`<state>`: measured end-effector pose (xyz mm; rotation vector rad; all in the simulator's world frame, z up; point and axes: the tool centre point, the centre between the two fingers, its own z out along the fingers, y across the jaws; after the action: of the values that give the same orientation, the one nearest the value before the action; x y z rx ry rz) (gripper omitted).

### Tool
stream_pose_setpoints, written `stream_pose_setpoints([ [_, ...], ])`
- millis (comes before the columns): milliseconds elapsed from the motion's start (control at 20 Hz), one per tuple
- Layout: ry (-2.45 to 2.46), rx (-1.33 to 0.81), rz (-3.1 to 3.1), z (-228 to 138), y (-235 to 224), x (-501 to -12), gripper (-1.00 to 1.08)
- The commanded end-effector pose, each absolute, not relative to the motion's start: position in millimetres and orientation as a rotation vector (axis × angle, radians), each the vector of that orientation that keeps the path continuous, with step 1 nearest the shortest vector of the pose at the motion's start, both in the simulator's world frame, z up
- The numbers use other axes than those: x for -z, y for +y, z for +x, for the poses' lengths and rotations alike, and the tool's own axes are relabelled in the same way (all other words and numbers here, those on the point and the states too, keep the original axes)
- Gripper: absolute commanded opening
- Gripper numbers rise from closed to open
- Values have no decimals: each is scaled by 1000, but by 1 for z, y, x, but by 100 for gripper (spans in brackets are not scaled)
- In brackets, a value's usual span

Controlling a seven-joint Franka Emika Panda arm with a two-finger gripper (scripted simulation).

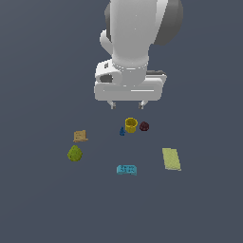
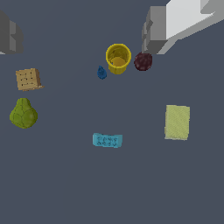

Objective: Pick up a designated object from a clutter of objects.

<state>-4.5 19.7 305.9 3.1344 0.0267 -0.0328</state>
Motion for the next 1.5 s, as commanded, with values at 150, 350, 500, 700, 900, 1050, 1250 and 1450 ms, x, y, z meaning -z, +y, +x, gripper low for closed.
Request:
stream_pose_setpoints([
  [150, 29, 41, 3138, -5, 22, -306, 100],
  [350, 35, 67, 3148, -5, 31, -304, 100],
  [500, 33, 73, 3151, -5, 32, -303, 100],
  [700, 40, 71, 3150, -5, 32, -304, 100],
  [900, 1, 71, 3153, -4, 28, -299, 100],
  [1050, -66, 70, 3158, -2, 21, -291, 100],
  [1250, -203, 69, 3161, 2, 6, -275, 100],
  [1450, -399, 67, 3153, 5, -16, -252, 100],
])
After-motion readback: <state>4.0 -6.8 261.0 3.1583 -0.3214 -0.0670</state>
